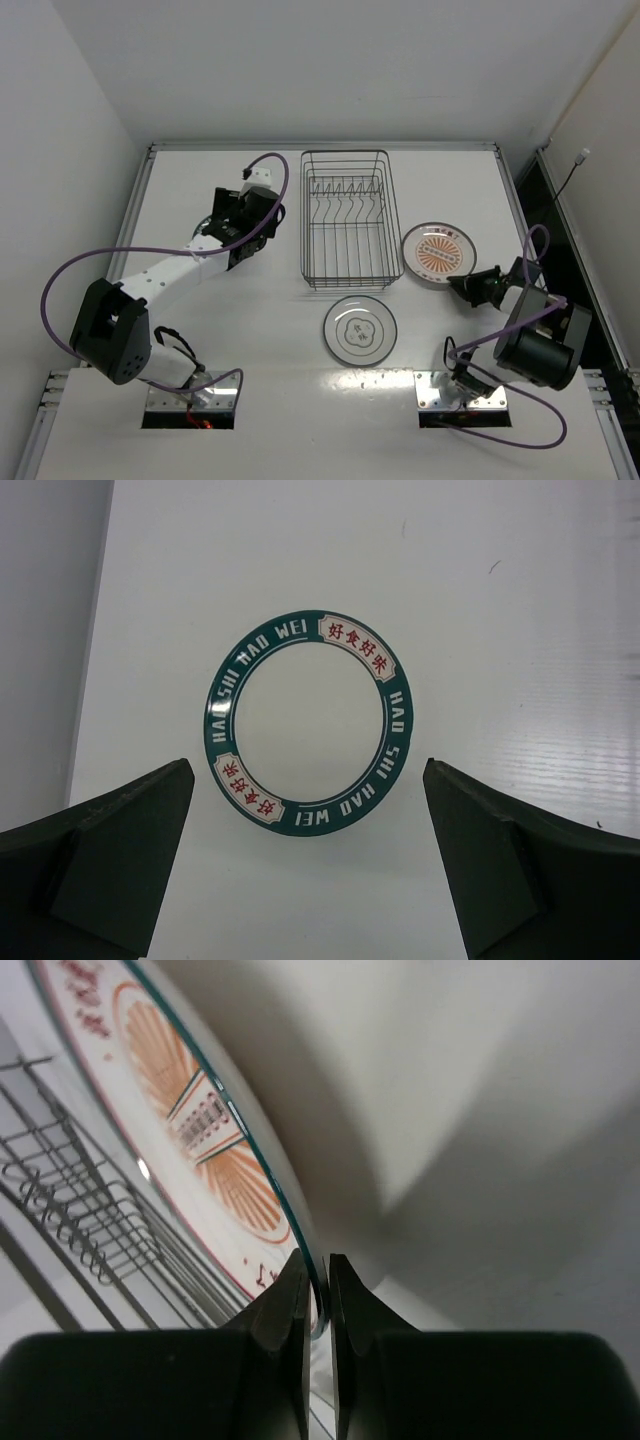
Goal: Load the plates into the dish rack
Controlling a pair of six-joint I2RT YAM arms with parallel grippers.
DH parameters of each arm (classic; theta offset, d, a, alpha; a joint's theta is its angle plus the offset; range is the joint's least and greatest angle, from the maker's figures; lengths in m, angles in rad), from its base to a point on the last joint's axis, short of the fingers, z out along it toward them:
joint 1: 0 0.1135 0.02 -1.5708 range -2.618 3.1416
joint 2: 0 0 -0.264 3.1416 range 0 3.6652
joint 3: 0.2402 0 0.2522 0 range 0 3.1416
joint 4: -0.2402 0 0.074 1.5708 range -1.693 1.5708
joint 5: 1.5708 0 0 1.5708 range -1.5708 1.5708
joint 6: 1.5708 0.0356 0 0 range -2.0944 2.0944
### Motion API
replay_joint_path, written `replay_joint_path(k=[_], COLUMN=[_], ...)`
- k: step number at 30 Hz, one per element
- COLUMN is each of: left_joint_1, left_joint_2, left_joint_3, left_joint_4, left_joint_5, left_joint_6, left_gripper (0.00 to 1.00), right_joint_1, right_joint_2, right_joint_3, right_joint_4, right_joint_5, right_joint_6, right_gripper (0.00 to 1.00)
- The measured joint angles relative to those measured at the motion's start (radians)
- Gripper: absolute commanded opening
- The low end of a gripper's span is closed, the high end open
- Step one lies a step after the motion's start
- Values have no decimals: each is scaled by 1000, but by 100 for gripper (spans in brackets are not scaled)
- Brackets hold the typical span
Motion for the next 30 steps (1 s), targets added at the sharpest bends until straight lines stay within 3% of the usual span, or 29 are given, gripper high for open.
replay_joint_path(k=[3,8,14,18,21,26,30], left_joint_1=[0,0,0,0,0,0,0], left_joint_2=[0,0,0,0,0,0,0], left_joint_3=[0,0,0,0,0,0,0], left_joint_4=[0,0,0,0,0,0,0], left_joint_5=[0,7,9,10,10,10,10], left_joint_6=[0,0,0,0,0,0,0], left_gripper=[99,99,99,99,99,99,99], right_joint_1=[7,121,429,660,790,899,931], right_joint_2=[-89,-426,-513,-439,-277,-35,60], right_joint_3=[27,211,520,635,752,917,969], right_joint_4=[-53,-306,-392,-439,-497,-566,-583], right_joint_5=[11,272,588,801,968,1155,1218], right_joint_6=[-50,-179,-280,-331,-377,-437,-467], right_gripper=[0,0,0,0,0,0,0])
